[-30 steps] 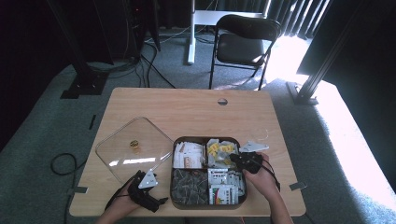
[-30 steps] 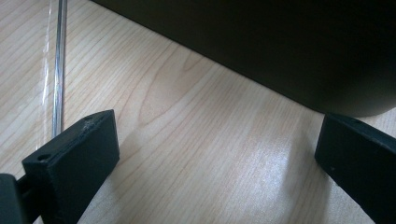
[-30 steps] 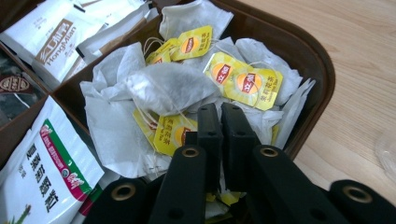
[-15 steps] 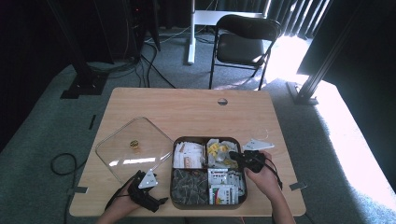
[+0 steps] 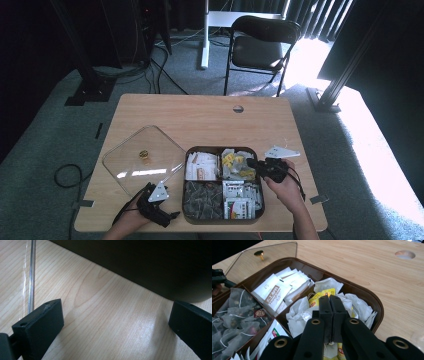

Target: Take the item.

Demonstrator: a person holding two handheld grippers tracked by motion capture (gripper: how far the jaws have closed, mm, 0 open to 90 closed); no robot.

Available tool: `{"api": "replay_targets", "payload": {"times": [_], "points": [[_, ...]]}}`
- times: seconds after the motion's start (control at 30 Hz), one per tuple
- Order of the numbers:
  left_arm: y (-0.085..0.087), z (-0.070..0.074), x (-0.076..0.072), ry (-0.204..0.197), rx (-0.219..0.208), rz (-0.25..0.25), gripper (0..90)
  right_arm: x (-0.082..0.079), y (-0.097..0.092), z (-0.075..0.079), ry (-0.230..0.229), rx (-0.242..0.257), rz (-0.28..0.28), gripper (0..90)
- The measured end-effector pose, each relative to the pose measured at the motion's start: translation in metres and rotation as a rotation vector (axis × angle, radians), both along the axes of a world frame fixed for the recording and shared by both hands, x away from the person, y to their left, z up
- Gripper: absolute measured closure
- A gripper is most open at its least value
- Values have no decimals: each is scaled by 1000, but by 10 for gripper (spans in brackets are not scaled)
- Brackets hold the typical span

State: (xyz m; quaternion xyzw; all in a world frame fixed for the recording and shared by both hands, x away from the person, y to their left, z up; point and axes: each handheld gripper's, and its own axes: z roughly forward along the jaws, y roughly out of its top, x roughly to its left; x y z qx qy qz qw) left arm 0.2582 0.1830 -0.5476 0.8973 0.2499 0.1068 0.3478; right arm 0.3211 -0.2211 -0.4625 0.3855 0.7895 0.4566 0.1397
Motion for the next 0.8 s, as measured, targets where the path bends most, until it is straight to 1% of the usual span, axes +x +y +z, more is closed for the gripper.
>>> {"api": "replay_targets", "payload": {"times": [0.17,0.3,0.47,0.57,0.8], "points": [[0,0,0,0,-1,0,0,1,0,6,-17,19,9,894],[0,0,0,0,-1,1,0,2,0,10,-25,29,8,894],[0,0,0,0,-2,1,0,3,-1,17,-47,41,6,894],[0,0,0,0,-2,1,0,4,-3,21,-53,52,-1,894],[0,0,0,0,-1,1,0,8,-10,34,-85,69,-22,894]]}}
